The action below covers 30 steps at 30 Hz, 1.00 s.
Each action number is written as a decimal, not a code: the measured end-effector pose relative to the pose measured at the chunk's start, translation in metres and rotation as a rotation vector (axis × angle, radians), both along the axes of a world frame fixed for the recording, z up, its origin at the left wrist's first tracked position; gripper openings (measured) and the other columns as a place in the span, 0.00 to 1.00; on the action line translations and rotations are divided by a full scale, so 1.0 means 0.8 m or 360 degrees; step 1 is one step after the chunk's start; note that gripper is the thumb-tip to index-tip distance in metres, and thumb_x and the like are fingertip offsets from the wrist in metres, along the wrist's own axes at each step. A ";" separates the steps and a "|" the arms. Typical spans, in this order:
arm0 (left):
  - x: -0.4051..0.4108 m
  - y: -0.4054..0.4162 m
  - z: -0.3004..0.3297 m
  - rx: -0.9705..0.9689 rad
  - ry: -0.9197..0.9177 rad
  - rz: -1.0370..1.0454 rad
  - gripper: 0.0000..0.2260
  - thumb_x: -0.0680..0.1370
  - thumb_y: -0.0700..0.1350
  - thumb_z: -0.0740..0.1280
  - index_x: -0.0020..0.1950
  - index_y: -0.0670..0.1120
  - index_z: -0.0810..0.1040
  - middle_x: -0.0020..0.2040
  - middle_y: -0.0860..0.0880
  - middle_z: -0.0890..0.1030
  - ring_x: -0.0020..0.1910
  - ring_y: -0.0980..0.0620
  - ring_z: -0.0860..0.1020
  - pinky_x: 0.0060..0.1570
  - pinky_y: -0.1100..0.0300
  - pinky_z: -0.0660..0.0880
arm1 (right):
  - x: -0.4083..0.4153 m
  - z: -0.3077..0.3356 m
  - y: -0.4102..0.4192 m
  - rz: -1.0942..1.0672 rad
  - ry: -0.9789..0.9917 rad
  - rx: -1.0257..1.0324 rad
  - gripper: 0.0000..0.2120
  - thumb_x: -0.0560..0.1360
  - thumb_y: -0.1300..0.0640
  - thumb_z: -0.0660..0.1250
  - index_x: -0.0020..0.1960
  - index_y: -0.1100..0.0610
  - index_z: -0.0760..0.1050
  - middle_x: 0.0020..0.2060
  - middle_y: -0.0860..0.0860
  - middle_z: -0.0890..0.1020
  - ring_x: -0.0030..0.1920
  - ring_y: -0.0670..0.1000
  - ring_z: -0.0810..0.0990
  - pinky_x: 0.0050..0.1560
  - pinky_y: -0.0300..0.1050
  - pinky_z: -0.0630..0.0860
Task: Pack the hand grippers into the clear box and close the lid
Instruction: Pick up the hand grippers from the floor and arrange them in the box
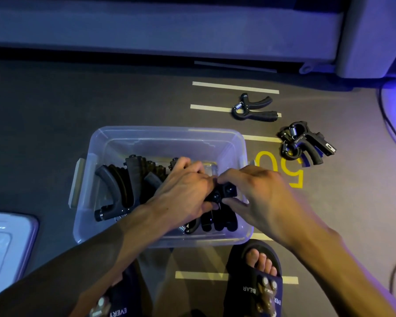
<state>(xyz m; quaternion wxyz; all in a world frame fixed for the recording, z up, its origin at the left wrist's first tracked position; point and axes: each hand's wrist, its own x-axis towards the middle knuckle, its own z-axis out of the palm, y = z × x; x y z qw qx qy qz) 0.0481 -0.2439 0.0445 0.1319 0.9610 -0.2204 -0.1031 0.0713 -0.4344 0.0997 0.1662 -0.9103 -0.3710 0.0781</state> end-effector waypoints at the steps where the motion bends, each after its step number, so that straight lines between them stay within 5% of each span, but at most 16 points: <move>1: 0.002 0.001 -0.002 -0.0006 -0.0006 -0.0002 0.17 0.74 0.64 0.69 0.49 0.51 0.82 0.44 0.54 0.80 0.56 0.50 0.72 0.57 0.53 0.62 | 0.001 -0.005 0.000 0.0024 0.0043 -0.0010 0.19 0.65 0.55 0.78 0.53 0.53 0.77 0.37 0.49 0.83 0.39 0.54 0.81 0.37 0.41 0.71; 5: 0.015 0.004 0.002 0.0010 0.0047 -0.0015 0.14 0.77 0.62 0.67 0.50 0.52 0.81 0.42 0.56 0.77 0.57 0.51 0.71 0.57 0.56 0.59 | 0.015 -0.009 -0.001 0.0088 0.0141 -0.0057 0.19 0.68 0.52 0.79 0.55 0.52 0.78 0.39 0.48 0.84 0.41 0.52 0.79 0.37 0.41 0.65; 9: 0.028 0.004 0.006 0.0016 0.0074 -0.0055 0.14 0.78 0.60 0.68 0.54 0.51 0.80 0.37 0.58 0.67 0.58 0.52 0.72 0.62 0.54 0.60 | 0.033 -0.018 -0.003 0.0118 0.0115 -0.0205 0.18 0.70 0.44 0.75 0.57 0.48 0.77 0.44 0.47 0.82 0.48 0.52 0.80 0.49 0.43 0.62; 16: 0.024 0.001 0.004 -0.0075 0.0070 0.0012 0.19 0.76 0.63 0.68 0.60 0.52 0.80 0.47 0.52 0.80 0.56 0.50 0.75 0.60 0.55 0.60 | 0.040 -0.031 -0.015 0.0110 0.0118 -0.0316 0.17 0.70 0.43 0.74 0.57 0.43 0.76 0.63 0.51 0.79 0.72 0.46 0.66 0.62 0.46 0.55; 20: 0.017 0.001 0.001 -0.0150 0.0077 0.0042 0.20 0.75 0.63 0.69 0.60 0.51 0.81 0.47 0.55 0.80 0.54 0.51 0.75 0.56 0.57 0.59 | 0.030 -0.026 -0.010 0.0121 -0.0039 -0.0297 0.19 0.62 0.48 0.81 0.50 0.46 0.80 0.52 0.50 0.85 0.63 0.46 0.64 0.57 0.44 0.58; 25: 0.018 0.000 0.000 -0.0113 0.0115 0.0010 0.19 0.76 0.63 0.67 0.62 0.53 0.79 0.48 0.54 0.82 0.56 0.52 0.74 0.60 0.56 0.61 | 0.030 -0.035 -0.007 0.0065 0.0082 -0.0384 0.19 0.63 0.49 0.78 0.51 0.45 0.77 0.51 0.47 0.85 0.67 0.46 0.75 0.63 0.47 0.55; 30: 0.016 0.002 0.000 -0.0100 0.0138 0.0032 0.16 0.77 0.62 0.67 0.56 0.53 0.79 0.46 0.53 0.81 0.54 0.51 0.74 0.59 0.56 0.61 | 0.010 -0.051 -0.009 0.0062 0.0132 -0.0337 0.25 0.65 0.52 0.78 0.53 0.46 0.66 0.51 0.42 0.82 0.60 0.49 0.79 0.65 0.46 0.58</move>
